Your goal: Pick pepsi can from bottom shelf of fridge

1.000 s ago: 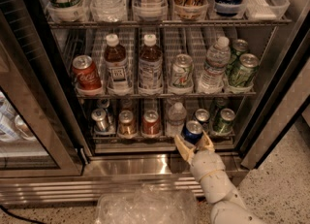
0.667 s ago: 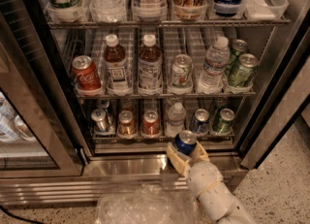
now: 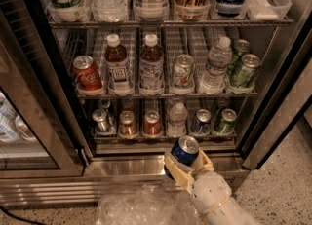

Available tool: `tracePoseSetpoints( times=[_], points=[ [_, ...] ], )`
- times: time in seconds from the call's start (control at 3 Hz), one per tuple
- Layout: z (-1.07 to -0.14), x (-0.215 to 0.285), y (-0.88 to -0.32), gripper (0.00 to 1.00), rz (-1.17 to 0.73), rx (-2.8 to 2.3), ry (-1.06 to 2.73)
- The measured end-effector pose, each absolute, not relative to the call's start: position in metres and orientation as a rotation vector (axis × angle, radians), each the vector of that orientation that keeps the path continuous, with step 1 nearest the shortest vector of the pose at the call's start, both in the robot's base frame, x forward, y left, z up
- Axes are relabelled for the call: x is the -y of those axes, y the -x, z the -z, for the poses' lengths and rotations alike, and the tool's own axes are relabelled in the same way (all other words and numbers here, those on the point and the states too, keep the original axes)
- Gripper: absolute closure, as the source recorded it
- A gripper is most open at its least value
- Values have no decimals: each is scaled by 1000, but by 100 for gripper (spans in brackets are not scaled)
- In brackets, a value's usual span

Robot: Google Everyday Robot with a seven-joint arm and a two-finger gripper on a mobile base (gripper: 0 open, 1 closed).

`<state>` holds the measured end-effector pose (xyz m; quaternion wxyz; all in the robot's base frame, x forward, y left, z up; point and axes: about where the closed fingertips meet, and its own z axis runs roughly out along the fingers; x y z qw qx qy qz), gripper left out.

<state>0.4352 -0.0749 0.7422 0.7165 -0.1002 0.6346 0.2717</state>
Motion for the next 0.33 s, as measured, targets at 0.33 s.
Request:
tracePoseSetpoints(
  times=[0.33],
  points=[
    [-742, 75, -435, 100, -601, -1405, 222]
  ],
)
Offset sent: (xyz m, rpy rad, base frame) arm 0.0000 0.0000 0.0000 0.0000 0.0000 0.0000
